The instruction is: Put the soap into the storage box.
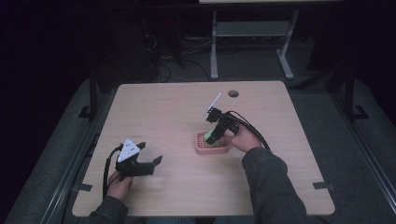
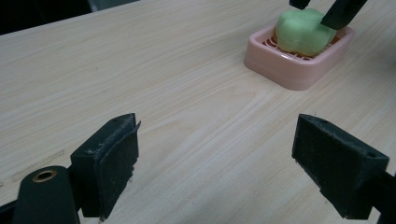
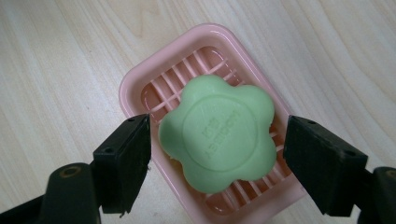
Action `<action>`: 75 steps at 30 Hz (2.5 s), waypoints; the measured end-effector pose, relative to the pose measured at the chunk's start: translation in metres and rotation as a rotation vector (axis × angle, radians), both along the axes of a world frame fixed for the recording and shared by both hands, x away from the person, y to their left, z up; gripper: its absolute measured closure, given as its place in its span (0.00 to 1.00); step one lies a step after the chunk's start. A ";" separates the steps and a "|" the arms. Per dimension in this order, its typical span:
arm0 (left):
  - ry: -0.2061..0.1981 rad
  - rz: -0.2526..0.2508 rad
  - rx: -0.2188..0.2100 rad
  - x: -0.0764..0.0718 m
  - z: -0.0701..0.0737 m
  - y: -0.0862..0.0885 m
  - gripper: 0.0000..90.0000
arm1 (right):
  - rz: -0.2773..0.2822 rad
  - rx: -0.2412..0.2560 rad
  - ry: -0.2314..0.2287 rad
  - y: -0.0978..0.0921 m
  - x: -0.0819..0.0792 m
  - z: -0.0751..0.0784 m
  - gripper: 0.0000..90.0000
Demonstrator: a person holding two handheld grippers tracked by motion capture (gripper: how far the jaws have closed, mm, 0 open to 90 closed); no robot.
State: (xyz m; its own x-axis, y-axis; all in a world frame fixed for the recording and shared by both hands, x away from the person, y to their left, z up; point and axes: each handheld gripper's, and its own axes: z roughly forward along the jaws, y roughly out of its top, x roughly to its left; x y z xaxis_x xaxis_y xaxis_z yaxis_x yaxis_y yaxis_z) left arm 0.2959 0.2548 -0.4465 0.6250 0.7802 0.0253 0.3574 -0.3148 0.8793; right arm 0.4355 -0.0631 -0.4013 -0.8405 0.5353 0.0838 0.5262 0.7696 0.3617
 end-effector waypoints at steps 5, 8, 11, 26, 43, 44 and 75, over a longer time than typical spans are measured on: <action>0.001 0.002 0.001 0.000 0.000 0.000 0.16 | -0.007 0.009 -0.008 -0.002 -0.001 0.003 0.26; 0.000 0.001 -0.002 0.000 0.000 0.000 0.16 | -0.012 0.006 -0.007 -0.004 -0.002 0.003 0.26; 0.000 0.000 -0.003 0.000 0.000 0.000 0.16 | -0.016 0.016 -0.022 -0.008 -0.004 0.003 0.27; 0.003 0.001 0.003 0.000 -0.001 0.000 0.16 | -0.054 0.032 -0.014 -0.026 -0.010 0.003 0.27; 0.004 -0.002 0.013 0.000 -0.001 0.001 0.16 | -0.073 0.046 -0.026 -0.047 -0.019 0.008 0.27; 0.005 -0.001 0.012 0.000 -0.001 0.001 0.16 | -0.075 0.043 -0.027 -0.048 -0.020 0.009 0.27; 0.006 -0.003 0.022 0.000 -0.002 0.000 0.16 | -0.118 0.070 -0.026 -0.086 -0.050 -0.002 0.26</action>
State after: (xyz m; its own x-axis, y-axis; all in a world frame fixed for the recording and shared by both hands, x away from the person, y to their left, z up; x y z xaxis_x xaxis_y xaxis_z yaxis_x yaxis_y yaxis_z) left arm 0.2955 0.2550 -0.4484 0.6273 0.7778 0.0393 0.3614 -0.3354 0.8700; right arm 0.3856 -0.1495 -0.4037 -0.7742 0.6244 0.1032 0.6014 0.6751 0.4272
